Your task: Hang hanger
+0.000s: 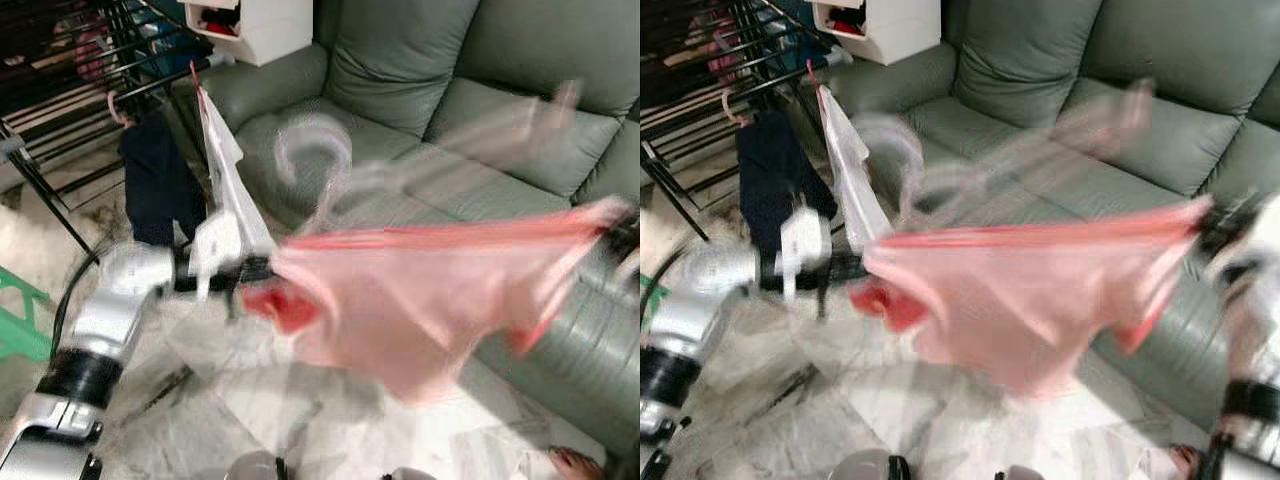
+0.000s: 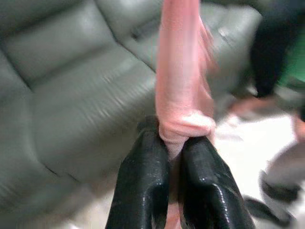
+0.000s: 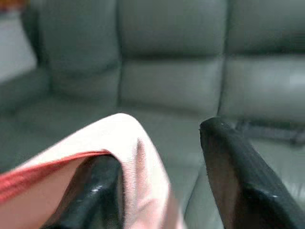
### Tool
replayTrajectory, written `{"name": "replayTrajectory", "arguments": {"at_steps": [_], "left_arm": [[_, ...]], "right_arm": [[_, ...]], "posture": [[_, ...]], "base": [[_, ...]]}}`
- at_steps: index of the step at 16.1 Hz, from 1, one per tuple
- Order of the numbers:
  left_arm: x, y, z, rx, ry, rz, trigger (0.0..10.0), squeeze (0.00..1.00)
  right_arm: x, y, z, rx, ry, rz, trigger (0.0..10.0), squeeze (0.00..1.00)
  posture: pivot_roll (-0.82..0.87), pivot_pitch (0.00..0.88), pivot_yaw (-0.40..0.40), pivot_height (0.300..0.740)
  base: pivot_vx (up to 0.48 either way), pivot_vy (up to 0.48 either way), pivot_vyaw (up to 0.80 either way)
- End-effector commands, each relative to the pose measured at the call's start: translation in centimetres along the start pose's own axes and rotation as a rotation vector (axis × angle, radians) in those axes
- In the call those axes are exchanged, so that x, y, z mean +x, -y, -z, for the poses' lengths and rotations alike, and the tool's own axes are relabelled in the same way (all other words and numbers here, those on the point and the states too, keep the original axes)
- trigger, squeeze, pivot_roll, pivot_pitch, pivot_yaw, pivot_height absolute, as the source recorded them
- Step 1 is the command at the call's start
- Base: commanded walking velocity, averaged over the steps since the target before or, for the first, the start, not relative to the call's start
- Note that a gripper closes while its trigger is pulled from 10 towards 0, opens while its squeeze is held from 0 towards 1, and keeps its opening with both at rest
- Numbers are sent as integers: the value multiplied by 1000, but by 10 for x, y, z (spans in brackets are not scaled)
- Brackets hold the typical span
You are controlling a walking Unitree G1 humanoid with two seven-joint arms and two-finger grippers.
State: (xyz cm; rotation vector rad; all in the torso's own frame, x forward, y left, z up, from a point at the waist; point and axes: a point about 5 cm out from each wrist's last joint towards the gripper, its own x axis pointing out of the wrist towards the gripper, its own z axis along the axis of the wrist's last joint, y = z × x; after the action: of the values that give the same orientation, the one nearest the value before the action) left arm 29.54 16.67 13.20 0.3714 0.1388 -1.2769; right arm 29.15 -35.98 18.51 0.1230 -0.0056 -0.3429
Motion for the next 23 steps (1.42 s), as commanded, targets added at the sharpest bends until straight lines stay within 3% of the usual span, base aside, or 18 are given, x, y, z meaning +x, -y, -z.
{"name": "replayTrajectory", "arguments": {"at_steps": [1, 2, 4, 8, 10, 12, 13, 16, 17, 18, 20, 22, 23], "left_arm": [[-8, -1, 6, 2, -37, 7, 0, 0], [-8, 3, 14, -38, -58, 29, 0, 0], [-7, 10, 32, 22, -182, 74, 0, 0], [3, 12, 44, 46, -240, 91, 0, 0], [7, 2, 58, 62, -394, -29, 0, 0], [12, -1, 63, 19, -386, -107, 0, 0], [16, -3, 65, -42, -365, -171, 0, 0], [28, 1, 71, -70, -390, -248, 0, 0], [40, 5, 69, -105, -360, -302, 0, 0], [53, 9, 64, -113, -330, -320, 0, 0], [87, 22, 50, -185, -231, -393, 1137, 0], [108, 33, 43, -241, -197, -404, 1725, 0], [120, 37, 38, -277, -173, -425, 0, 0]], "right_arm": [[3, 4, -9, 33, 48, 45, 0, 0], [8, -3, -22, 32, 106, 38, 0, 0], [15, -17, -37, 40, 183, 7, 0, 0], [13, -38, -23, 17, 162, -68, 0, 0], [13, -49, -15, 23, 142, -107, 0, 0], [13, -58, -12, -10, 141, -142, 0, 0], [13, -66, -10, -30, 136, -175, 0, 0], [12, -78, -1, -113, 106, -252, 0, 0], [13, -83, 3, -131, 107, -245, 0, 0], [16, -92, 4, -130, 120, -243, 0, 0], [20, -133, 8, -92, 154, -266, 0, 0], [19, -171, 14, -47, 155, -322, 0, 0], [14, -201, 20, -43, 132, -425, 0, 0]], "posture": [[-68, 0, 51, 740], [-70, 0, 48, 740], [-73, 0, 46, 740], [-81, 0, 48, 740], [-84, 0, 51, 740], [-84, 0, 51, 740], [-81, 0, 50, 740], [-75, 0, 46, 740], [-70, 0, 43, 740], [-71, 0, 44, 740], [-74, 0, 48, 740], [-62, 0, 44, 740], [-58, 0, 39, 740]], "base": [[0, 0, 0], [0, 0, 0], [0, 0, 0], [0, 0, 0], [0, 0, 0], [0, 0, 0], [0, 0, 0], [0, 0, 0], [0, 0, 0], [0, 0, 0], [0, 0, 0], [0, 0, 0], [0, 0, 0]]}}
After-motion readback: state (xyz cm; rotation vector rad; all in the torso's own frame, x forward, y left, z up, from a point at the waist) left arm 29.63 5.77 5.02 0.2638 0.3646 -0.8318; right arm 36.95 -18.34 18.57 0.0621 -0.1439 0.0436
